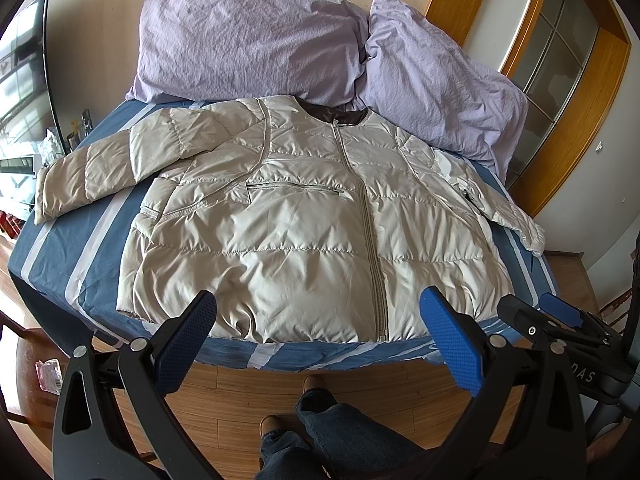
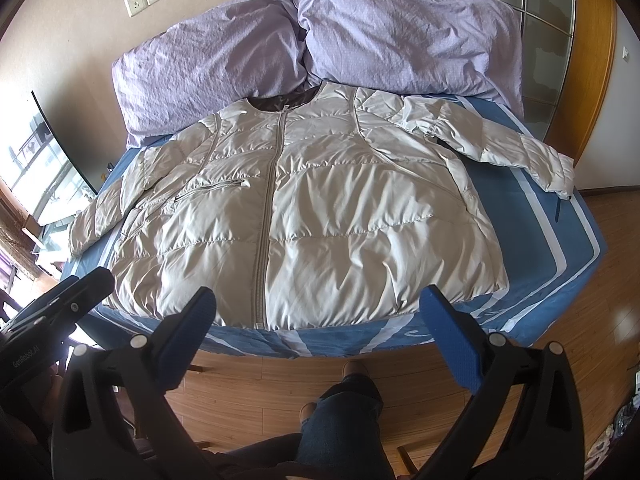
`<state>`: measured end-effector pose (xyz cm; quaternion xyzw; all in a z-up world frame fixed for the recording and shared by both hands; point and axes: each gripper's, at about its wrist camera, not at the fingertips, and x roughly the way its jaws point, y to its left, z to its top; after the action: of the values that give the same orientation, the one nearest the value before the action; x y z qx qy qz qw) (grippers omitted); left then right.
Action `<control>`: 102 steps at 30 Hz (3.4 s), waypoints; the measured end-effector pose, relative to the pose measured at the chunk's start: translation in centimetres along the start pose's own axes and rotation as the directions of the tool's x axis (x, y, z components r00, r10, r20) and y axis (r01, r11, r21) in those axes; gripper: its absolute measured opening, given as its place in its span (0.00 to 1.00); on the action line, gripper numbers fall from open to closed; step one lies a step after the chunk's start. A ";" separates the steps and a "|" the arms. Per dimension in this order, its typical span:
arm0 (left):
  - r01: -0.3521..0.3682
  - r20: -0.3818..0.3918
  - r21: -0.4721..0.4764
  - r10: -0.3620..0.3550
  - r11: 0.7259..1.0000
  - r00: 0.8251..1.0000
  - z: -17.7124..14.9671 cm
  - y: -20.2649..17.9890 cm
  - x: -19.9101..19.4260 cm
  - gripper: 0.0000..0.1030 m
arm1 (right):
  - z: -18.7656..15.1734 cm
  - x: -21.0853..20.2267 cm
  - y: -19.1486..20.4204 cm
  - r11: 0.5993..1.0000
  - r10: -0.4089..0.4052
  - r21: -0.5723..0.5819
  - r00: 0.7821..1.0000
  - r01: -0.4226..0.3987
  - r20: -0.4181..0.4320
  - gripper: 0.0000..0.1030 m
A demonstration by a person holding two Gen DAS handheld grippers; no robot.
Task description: Fold large clothes
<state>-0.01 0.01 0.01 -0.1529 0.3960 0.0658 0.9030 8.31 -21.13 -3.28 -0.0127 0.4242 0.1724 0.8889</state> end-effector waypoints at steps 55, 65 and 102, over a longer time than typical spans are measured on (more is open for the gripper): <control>-0.144 -0.056 0.081 0.149 0.986 0.987 3.9 -1.2 7.0 0.99 | 7.3 7.2 -10.9 0.973 -0.064 0.223 0.998 0.061 0.004 0.98; -0.180 -0.092 0.095 0.189 0.979 0.978 7.7 -1.6 13.7 0.99 | 12.7 10.6 -26.4 0.845 -0.257 0.468 0.964 0.257 -0.065 0.97; -0.277 -0.028 0.066 0.279 0.959 0.960 8.8 0.5 22.1 0.99 | 21.5 15.5 -33.5 0.808 -0.263 0.555 0.964 0.198 0.039 0.15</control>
<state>21.01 3.30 -10.72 -0.0691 0.4319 0.1769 0.8817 44.06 -44.39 -5.43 0.1997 0.3996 -0.0644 0.8923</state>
